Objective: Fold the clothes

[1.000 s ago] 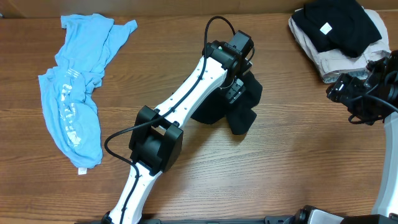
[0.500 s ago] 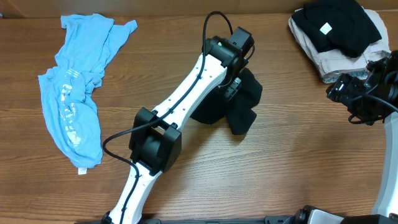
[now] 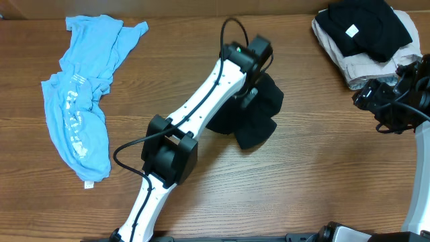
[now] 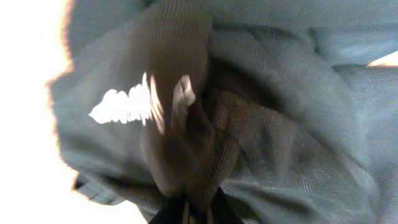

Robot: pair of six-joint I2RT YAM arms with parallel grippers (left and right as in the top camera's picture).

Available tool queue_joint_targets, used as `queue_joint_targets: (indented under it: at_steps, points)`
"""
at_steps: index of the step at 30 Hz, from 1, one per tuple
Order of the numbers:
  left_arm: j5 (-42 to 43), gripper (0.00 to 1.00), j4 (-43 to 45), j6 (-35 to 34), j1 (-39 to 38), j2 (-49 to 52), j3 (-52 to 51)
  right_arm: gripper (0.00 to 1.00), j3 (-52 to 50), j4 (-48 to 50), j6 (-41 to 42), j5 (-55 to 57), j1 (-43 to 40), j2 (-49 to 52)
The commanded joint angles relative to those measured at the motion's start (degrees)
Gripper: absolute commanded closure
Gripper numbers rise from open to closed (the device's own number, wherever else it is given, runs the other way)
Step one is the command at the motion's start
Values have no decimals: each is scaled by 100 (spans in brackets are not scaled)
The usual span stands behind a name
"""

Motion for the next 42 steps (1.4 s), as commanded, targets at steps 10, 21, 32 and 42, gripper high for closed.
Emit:
queue_joint_targets:
  at_steps: [10, 21, 32, 42]
  points:
    - [-546, 91, -953, -140, 44, -63, 4675, 20, -42, 341, 22, -1355, 713, 2]
    - [-640, 91, -551, -168, 70, -472, 4918, 21, -463, 1847, 562, -1351, 2260, 133]
    - [-1150, 91, 118, -474, 229, -994, 4920, 19, -514, 2127, 645, -1340, 2608, 1147]
    - [-1117, 91, 439, -745, 225, -1530, 4918, 16, -514, 2647, 601, -1462, 2691, 1952]
